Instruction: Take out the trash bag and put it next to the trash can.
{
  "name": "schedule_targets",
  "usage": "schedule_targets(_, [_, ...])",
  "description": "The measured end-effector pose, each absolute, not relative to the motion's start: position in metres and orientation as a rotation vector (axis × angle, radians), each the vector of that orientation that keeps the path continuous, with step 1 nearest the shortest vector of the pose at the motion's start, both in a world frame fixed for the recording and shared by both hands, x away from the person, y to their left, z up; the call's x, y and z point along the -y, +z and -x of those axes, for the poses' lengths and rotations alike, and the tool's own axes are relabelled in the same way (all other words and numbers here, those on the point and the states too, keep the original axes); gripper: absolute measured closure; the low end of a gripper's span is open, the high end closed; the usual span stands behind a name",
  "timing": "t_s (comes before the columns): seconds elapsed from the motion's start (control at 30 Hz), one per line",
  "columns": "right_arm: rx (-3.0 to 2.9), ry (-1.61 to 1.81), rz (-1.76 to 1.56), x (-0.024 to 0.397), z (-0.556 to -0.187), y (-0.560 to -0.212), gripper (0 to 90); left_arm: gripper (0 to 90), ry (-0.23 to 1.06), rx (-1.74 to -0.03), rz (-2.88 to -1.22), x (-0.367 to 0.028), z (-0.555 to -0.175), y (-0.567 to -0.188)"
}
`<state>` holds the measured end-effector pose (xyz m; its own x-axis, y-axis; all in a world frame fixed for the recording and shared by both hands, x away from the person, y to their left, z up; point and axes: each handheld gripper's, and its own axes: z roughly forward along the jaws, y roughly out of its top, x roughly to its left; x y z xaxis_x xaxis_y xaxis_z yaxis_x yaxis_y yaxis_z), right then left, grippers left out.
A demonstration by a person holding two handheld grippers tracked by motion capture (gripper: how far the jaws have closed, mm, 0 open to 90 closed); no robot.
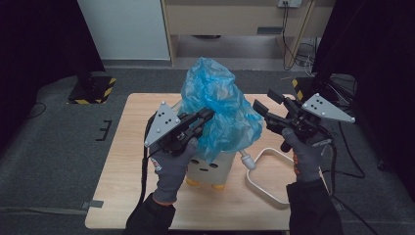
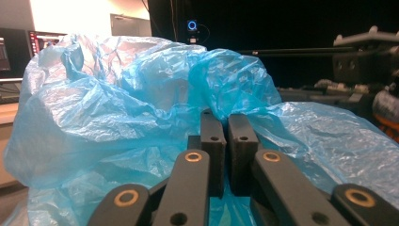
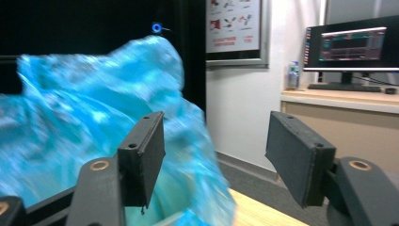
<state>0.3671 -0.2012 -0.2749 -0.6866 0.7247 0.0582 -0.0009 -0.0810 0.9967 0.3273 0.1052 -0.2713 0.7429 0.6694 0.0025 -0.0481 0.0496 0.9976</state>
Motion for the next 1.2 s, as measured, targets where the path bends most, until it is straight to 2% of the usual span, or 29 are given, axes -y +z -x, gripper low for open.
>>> schedule_targets(0.4, [-1.685, 1.705, -0.918, 0.223, -0.373, -0.315, 28.7, 86.7, 0.621, -0.535, -1.375, -0.111, -0.327, -0.262])
schedule_targets(0.93, [-1.722, 1.577, -1.086, 0.255, -0.373, -0.378, 27.3, 86.7, 0.7, -0.479, -1.288, -0.114, -0.322, -0.23])
schedule_targets(1.2, [-1.738, 1.529, -1.12, 0.263, -0.375, -0.39, 27.0, 86.7, 0.717, -0.459, -1.245, -0.117, -0.323, -0.221])
